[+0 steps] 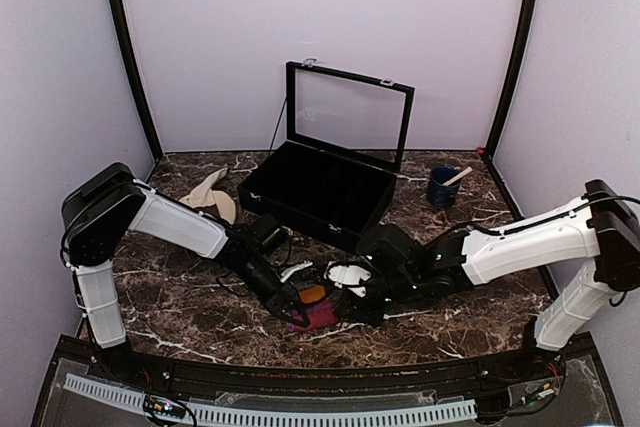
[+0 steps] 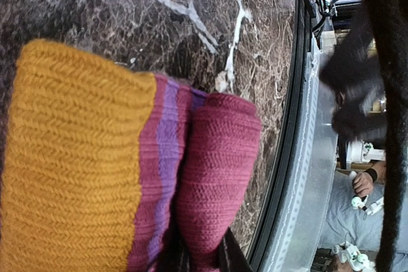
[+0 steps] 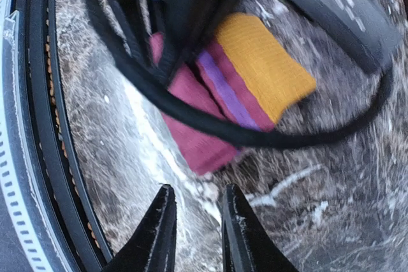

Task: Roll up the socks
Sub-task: Roll the sock at the center of the board.

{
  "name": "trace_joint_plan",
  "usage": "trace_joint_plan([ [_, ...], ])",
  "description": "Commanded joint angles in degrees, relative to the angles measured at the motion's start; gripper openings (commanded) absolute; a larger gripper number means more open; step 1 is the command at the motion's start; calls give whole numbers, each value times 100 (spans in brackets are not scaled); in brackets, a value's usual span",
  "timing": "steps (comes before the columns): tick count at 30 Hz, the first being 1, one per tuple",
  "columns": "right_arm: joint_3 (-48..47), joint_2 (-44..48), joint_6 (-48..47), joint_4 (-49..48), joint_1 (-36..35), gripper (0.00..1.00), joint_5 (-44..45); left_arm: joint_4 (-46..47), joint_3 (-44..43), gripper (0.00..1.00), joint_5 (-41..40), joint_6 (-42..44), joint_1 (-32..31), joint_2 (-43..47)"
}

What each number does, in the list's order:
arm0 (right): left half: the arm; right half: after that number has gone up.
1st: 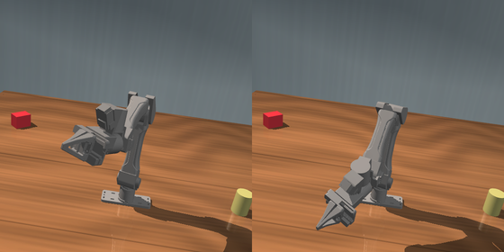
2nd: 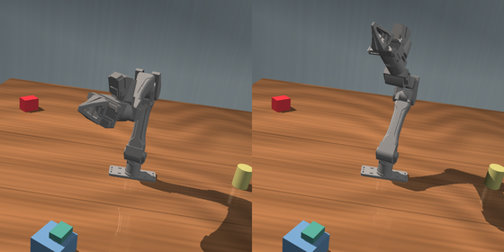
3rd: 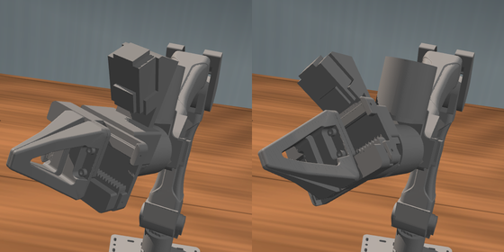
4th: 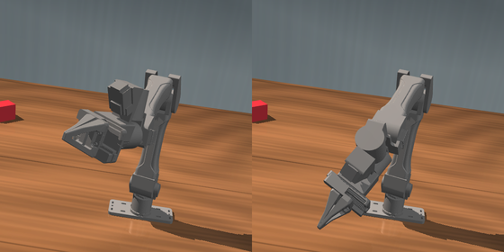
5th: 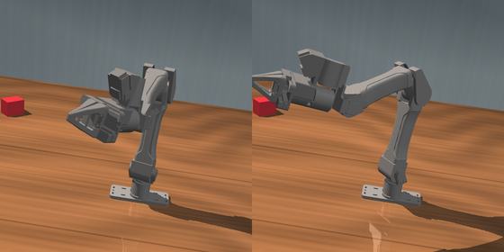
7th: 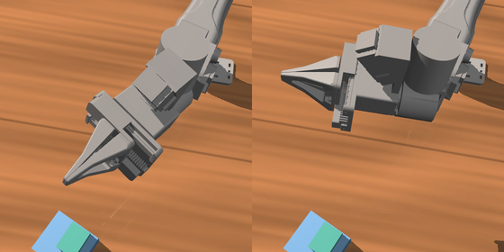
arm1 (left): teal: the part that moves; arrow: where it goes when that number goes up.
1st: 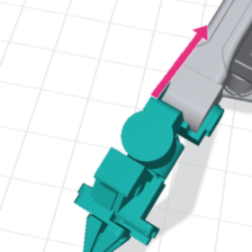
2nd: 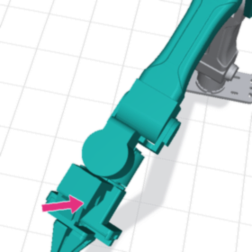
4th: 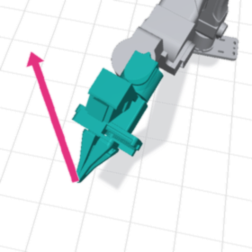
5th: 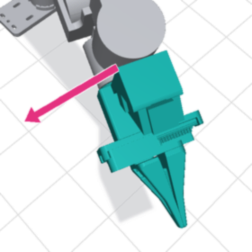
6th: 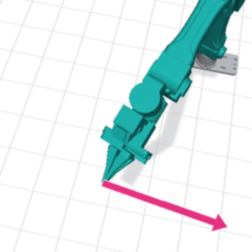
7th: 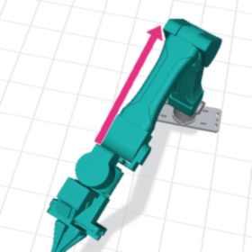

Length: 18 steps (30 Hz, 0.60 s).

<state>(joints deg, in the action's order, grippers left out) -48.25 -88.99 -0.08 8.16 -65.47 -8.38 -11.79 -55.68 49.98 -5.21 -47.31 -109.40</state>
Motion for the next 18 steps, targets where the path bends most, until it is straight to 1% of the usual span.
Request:
trace_joint_plan([
  [1, -404, -369, -502, 41, -434, 25, 523, -460, -84, 0, 134, 109, 85, -160],
  [4, -642, -642, -763, 148, -674, 28, 695, -546, -101, 0, 231, 180, 114, -240],
  [7, -861, -906, -939, 228, -807, 29, 825, -596, -89, 0, 331, 222, 158, -331],
  [9, -958, -1036, -1024, 260, -866, 32, 929, -586, -70, 0, 391, 222, 172, -359],
  [18, -1232, -1271, -1417, 464, -902, 39, 1442, -830, -211, 0, 637, 441, 235, -501],
])
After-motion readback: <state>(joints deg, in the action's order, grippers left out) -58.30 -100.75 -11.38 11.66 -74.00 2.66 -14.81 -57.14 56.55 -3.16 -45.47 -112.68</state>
